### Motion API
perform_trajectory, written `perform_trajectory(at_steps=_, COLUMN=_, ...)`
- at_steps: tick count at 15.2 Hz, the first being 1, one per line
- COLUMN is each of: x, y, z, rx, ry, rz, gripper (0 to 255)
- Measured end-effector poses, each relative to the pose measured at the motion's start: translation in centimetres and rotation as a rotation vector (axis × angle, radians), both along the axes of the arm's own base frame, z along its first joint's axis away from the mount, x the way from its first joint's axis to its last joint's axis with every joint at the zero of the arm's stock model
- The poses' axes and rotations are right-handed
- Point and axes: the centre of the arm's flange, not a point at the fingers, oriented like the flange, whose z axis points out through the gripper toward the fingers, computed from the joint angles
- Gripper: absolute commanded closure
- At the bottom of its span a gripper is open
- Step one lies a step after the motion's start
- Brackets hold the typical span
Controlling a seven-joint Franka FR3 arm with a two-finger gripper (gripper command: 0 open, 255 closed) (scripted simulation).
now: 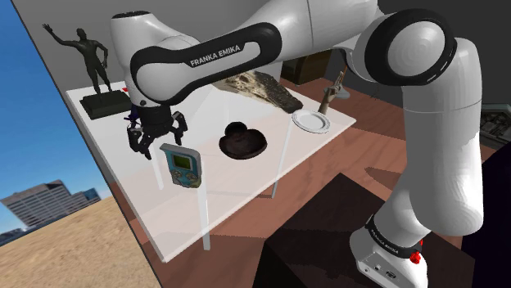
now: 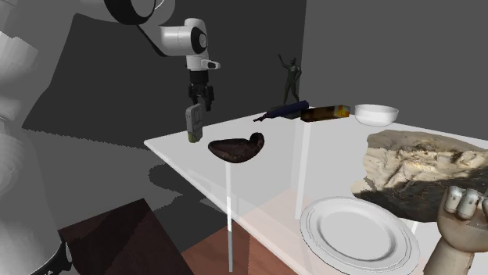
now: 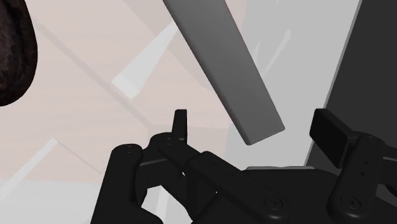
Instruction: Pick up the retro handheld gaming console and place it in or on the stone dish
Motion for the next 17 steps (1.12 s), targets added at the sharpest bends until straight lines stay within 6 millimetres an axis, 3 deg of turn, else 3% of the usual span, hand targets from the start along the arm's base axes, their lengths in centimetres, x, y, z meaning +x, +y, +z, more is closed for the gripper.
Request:
perform_trajectory(at_steps=4, x=-0.01, y=-0.02, z=-0.13, rx=0.000, ry=0.000, rz=0.000, gripper=0)
perform_trajectory(at_steps=5, x=-0.01, y=-0.03, z=-0.13, rx=0.000, ry=0.000, rz=0.000, gripper=255)
perform_trajectory(at_steps=17, x=0.00, y=-0.06, z=0.52, rx=0.000, ry=-0.001, rz=0.000, gripper=255)
